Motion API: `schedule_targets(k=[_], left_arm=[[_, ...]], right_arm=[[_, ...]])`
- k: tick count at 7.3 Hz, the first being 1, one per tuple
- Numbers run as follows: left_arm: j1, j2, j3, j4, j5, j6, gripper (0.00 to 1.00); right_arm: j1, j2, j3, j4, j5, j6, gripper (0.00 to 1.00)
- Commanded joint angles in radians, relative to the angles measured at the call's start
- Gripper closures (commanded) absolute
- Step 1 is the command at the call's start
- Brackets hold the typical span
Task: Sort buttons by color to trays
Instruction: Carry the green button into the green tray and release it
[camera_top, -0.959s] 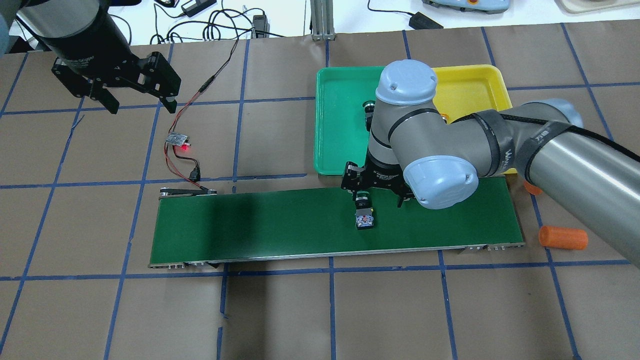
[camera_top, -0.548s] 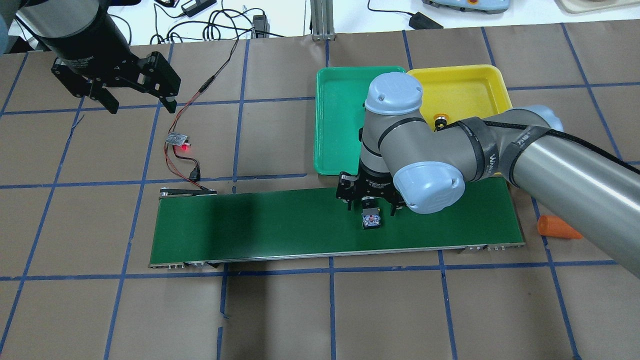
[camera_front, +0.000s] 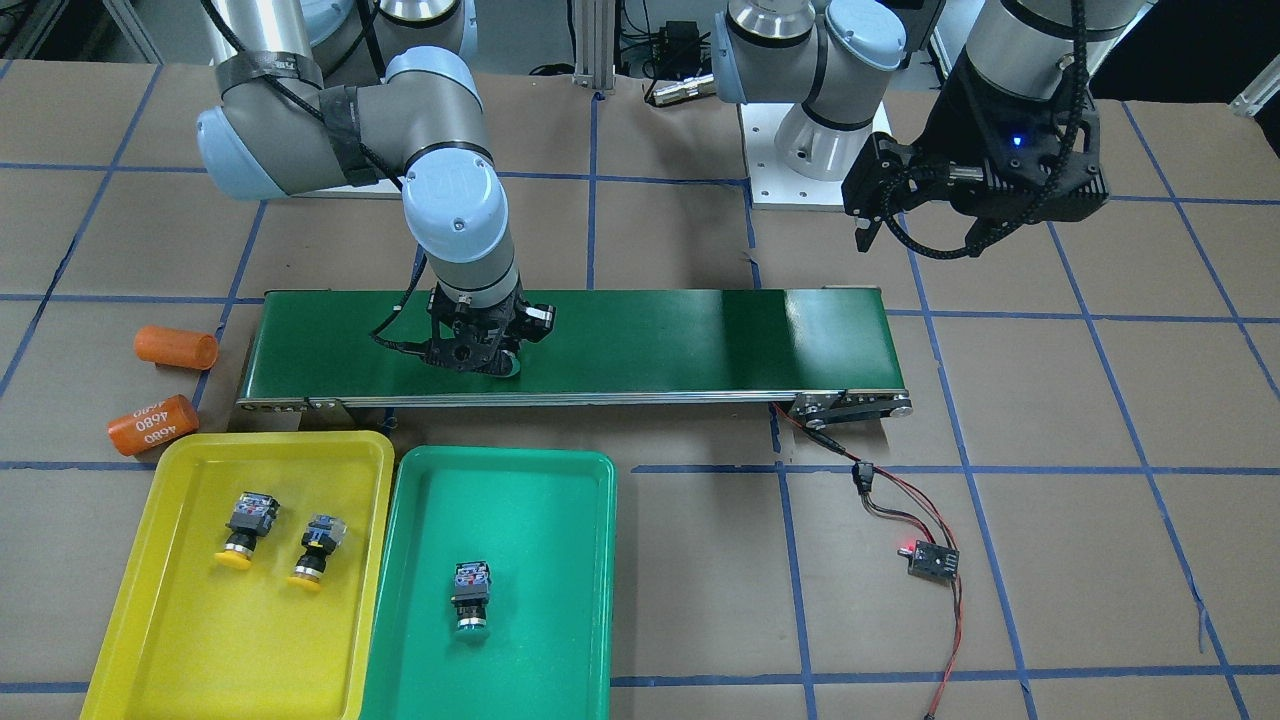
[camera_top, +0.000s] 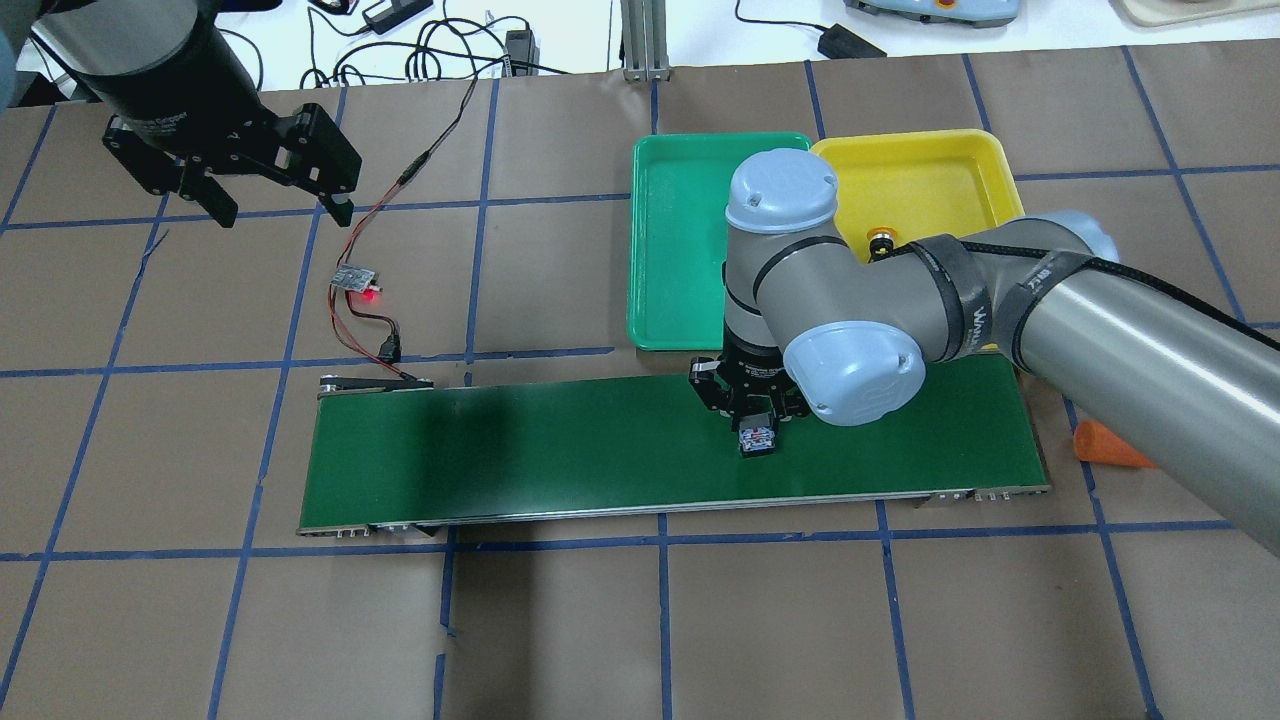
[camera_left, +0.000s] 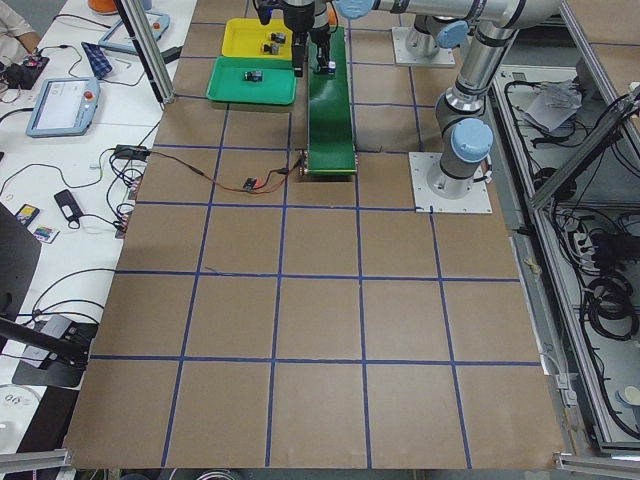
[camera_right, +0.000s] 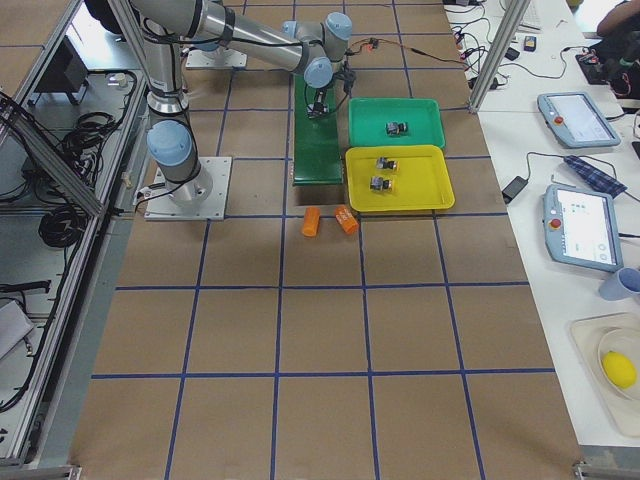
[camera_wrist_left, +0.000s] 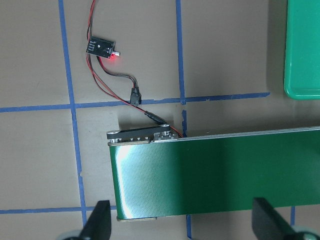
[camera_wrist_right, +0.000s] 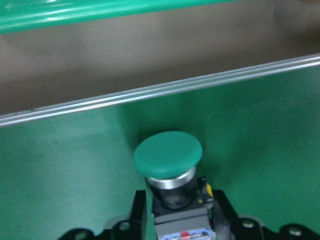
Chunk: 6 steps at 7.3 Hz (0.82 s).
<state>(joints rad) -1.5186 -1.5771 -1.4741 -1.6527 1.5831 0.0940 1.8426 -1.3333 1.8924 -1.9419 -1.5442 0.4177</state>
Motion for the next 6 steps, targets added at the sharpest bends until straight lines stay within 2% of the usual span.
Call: schedule_targets(k=[1,2,3,4,6], left_arm=[[0.0,0.0,-0.002,-0.001,0.0,0.001,0.0],[0.0,0.0,0.0,0.001,0.0,0.001,0.0],[0.0,0.0,0.0,0.001,0.0,0.001,0.0],[0.0,-0.001,0.0,0.001,0.0,0.001,0.0],[0.0,0.0,0.0,0.001,0.0,0.001,0.0]], right_arm=[[-0.005,-0.029,-0.042,-0.006,-0.025,-0.002,1.0],[-0.02,-0.04,-0.086,-0.021,-0.039,-0.002,1.0],[-0.046,-0.014,-0.142,-0.031,-0.116,-0.017,1.0],[-0.08,0.047,-0.207,-0.069,-0.12,-0.028,1.0],[-0.106,0.219,-0.255,-0.26,-0.12,-0.033,1.0]])
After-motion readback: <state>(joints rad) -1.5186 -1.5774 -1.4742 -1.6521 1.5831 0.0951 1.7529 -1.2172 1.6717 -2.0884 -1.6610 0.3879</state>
